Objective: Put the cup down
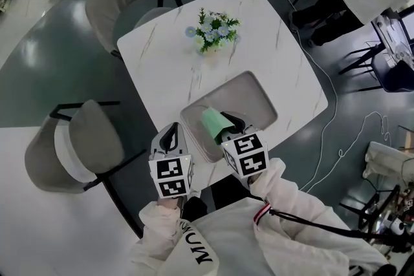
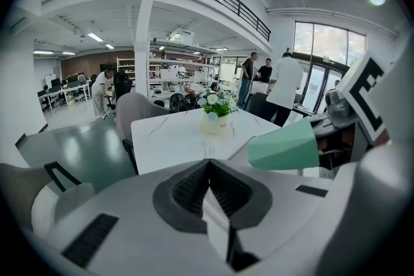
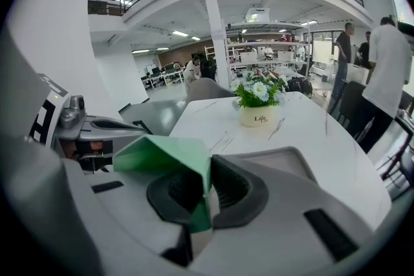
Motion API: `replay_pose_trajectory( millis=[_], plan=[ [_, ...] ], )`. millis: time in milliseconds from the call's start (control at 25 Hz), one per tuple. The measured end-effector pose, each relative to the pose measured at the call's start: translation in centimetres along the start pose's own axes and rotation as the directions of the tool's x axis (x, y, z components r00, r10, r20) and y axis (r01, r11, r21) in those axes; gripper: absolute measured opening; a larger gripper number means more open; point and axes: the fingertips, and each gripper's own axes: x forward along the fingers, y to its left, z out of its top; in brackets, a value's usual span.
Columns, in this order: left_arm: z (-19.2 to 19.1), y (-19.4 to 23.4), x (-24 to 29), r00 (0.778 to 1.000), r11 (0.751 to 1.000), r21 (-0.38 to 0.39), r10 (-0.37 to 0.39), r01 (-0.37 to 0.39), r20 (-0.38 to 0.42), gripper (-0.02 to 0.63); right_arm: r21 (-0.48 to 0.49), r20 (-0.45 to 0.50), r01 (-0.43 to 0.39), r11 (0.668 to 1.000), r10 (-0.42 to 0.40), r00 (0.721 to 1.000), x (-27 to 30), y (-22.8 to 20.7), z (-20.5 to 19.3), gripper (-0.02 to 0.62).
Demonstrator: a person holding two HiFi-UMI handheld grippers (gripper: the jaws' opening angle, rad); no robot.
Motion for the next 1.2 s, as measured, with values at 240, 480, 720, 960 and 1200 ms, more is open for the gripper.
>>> replay_pose_trajectory(
  millis=[240,480,720,960,1200],
  plan=[
    [-0.8,0.2,0.7,1.000,1.000,-0.024,0.014,-0.015,-0.026,0.010,-0.077,-0.035,-0.017,0.997,0.015,0.999,1.7,0.1,0.2,0.020],
    [-1.3,0.4,1.2,0.998,0.998,-0.043,0.037,-0.039,-0.041,0.011,-0.152,-0.130,-0.070,0.986,0.050,0.990,3.5,0.3,-0.8,0.020],
    [-2.3,0.4,1.5,0.997,0.996,-0.069,0.055,-0.059,-0.060,0.011,-0.219,-0.219,-0.132,0.967,0.084,0.972,5.2,0.5,-2.0,0.020],
    [-2.9,0.7,2.1,0.995,0.993,-0.087,0.071,-0.077,-0.067,0.010,-0.283,-0.286,-0.179,0.942,0.095,0.954,6.7,0.8,-2.6,0.020],
    [-3.4,1.5,2.1,0.993,0.989,-0.110,0.093,-0.101,-0.073,0.011,-0.345,-0.361,-0.239,0.908,0.106,0.927,7.6,1.4,-3.3,0.020]
  ],
)
